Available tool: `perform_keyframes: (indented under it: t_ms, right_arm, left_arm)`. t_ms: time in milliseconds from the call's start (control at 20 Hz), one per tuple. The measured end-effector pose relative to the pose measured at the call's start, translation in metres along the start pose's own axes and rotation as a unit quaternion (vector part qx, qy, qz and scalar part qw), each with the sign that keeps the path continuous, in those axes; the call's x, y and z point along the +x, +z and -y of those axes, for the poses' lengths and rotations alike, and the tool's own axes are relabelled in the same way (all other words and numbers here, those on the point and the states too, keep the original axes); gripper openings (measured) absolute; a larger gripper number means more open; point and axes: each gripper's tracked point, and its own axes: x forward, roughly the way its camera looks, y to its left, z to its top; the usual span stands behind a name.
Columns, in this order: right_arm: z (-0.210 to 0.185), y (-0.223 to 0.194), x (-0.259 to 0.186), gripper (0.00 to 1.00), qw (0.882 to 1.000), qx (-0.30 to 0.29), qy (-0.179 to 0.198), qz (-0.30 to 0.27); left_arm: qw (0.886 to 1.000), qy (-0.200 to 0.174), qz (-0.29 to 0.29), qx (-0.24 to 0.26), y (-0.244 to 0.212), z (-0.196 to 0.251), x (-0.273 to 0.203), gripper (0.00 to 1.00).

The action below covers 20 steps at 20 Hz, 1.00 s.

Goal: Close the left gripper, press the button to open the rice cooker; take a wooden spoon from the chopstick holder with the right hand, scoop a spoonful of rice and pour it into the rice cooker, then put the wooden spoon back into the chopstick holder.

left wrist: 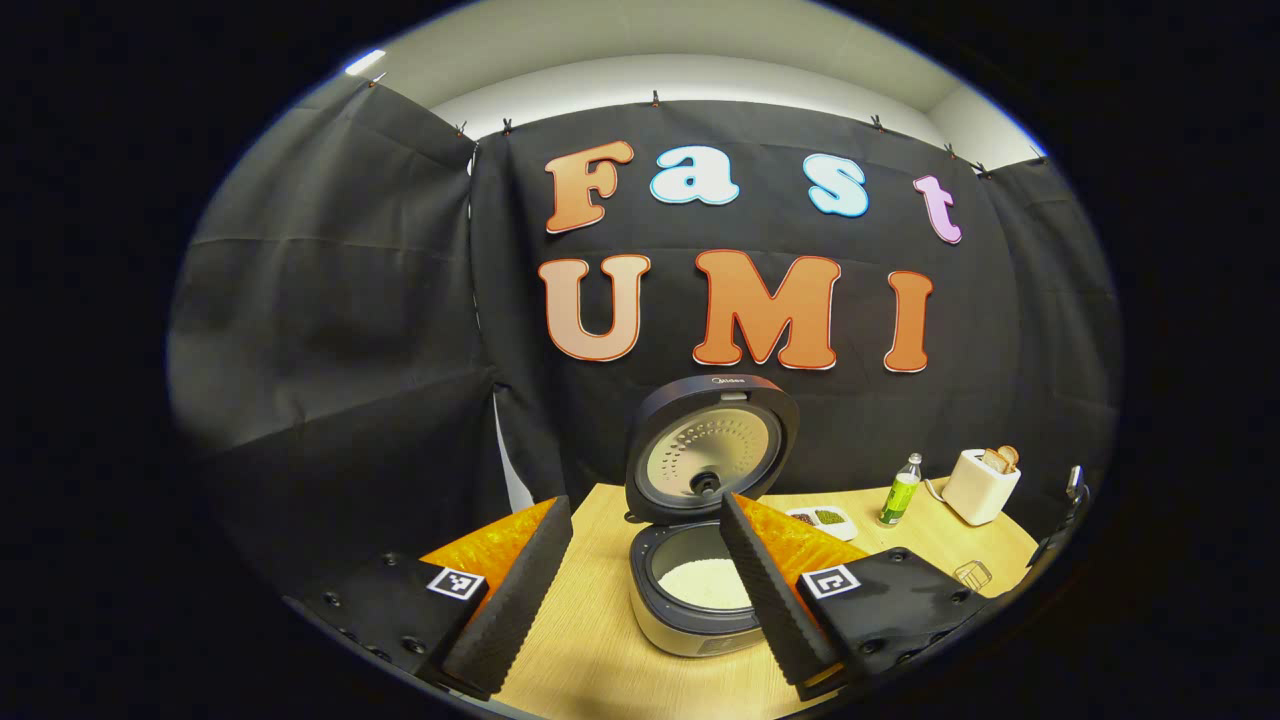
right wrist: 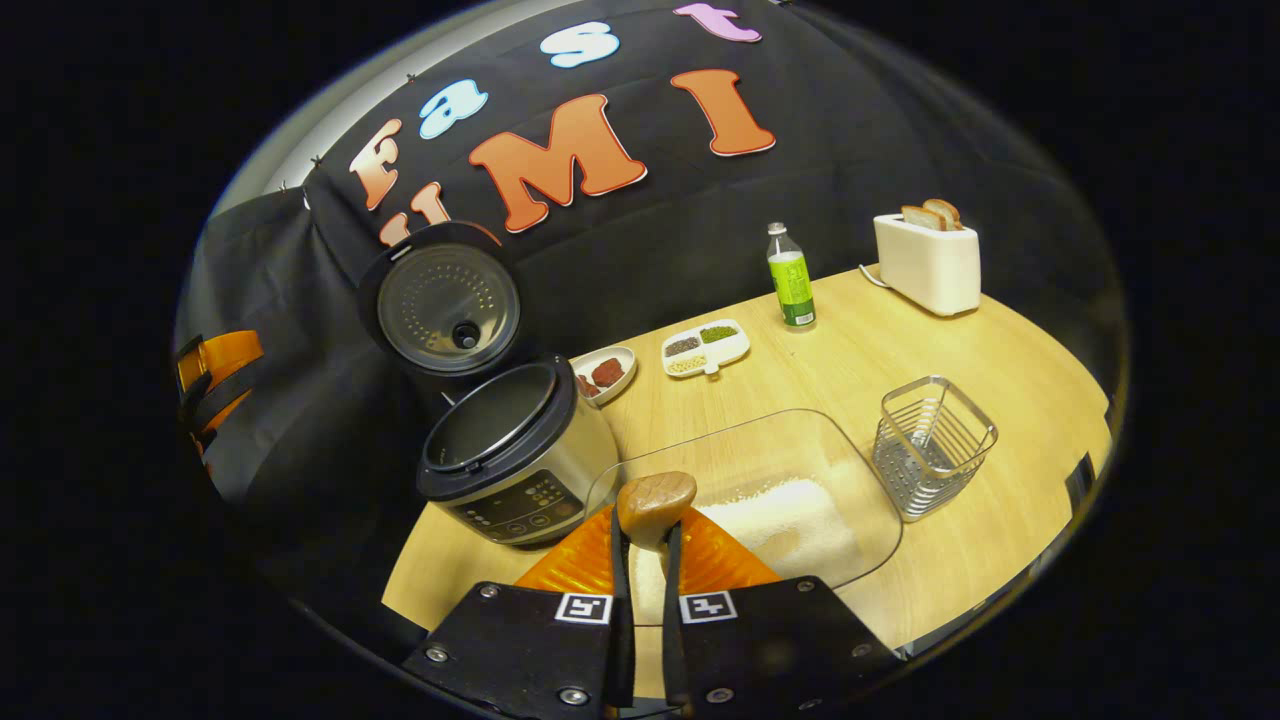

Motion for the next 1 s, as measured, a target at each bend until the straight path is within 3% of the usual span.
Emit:
perform_keyframes:
  t_ms: [200,350,500,750,850,1000]
  right_arm:
    - [0.002,0.000,0.008,0.10,0.998,0.057,0.008,0.004]
    - [0.020,0.003,0.013,0.11,0.988,0.156,0.013,-0.006]
    - [0.042,0.000,0.018,0.11,0.965,0.261,0.017,-0.028]
    - [0.065,0.014,0.010,0.10,0.916,0.397,0.050,-0.017]
    - [0.074,0.019,0.006,0.10,0.897,0.438,0.062,-0.014]
    - [0.088,0.022,0.000,0.10,0.883,0.465,0.064,-0.012]
  left_arm:
    - [1.000,0.004,0.000,0.000,0.000,0.002,-0.001,0.98]
    - [1.000,0.008,-0.001,0.000,-0.003,0.001,-0.003,0.98]
    - [1.000,0.009,0.001,0.000,0.001,0.005,-0.003,0.98]
    - [1.000,0.010,0.002,0.004,0.005,0.011,-0.004,0.98]
    - [1.000,0.009,0.002,0.003,0.005,0.018,-0.005,0.97]
    - [1.000,0.009,0.004,0.003,0.006,0.029,-0.007,0.98]
